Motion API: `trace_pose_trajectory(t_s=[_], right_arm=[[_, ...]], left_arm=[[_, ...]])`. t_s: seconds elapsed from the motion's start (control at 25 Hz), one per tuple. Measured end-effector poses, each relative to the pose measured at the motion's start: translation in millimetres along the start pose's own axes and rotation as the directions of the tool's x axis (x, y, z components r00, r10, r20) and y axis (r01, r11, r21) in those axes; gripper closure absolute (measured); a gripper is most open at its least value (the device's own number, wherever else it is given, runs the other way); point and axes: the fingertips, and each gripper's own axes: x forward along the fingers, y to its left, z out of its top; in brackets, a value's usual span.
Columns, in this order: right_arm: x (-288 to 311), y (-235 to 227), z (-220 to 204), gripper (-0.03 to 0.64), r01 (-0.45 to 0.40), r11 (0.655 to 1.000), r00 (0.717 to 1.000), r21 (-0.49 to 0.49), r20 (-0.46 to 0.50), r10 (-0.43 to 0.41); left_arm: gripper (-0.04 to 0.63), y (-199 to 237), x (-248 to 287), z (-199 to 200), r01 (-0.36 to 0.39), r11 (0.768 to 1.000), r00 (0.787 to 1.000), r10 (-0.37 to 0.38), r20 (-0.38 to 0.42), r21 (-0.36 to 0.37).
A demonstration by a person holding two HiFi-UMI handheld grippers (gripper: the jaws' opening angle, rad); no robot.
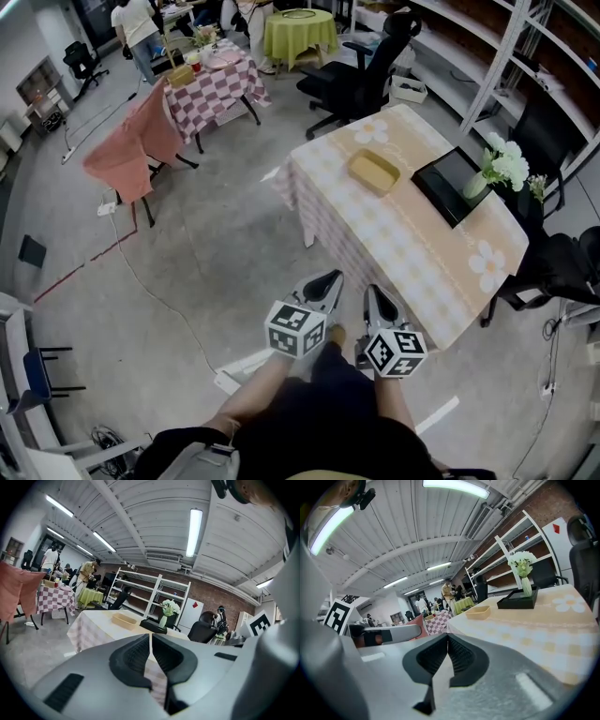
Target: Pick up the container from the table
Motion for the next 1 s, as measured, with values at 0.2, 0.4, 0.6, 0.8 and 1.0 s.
trace_pose_trajectory(t_s=[0.2, 0.4, 0.6, 0.8, 1.0], right_arm=[[15, -14, 11, 0.612, -0.013, 1.0, 1.0, -0.001, -0.006, 0.013], [30, -29, 23, 0.611, -0.02, 1.0, 1.0, -0.006, -0.003, 0.02], [46, -46, 34, 0.612, -0.026, 1.0, 1.0, -0.001, -0.003, 0.026], [61, -62, 46, 0.612, -0.034, 0.999, 0.999, 0.0, -0.003, 0.034], [77, -78, 56, 0.612, -0.041, 0.999, 0.999, 0.001, -0.001, 0.041]], left_arm=[[0.571, 6, 20, 6, -0.019, 1.0, 1.0, 0.019, 0.002, -0.004], [0.571, 12, 41, 11, -0.034, 0.999, 0.999, 0.034, 0.003, -0.01], [0.571, 16, 63, 18, -0.043, 0.999, 0.999, 0.043, 0.003, -0.008], [0.571, 26, 82, 25, -0.065, 0.998, 0.998, 0.065, 0.007, -0.009], [0.571, 33, 102, 30, -0.082, 0.997, 0.997, 0.082, 0.009, -0.009]])
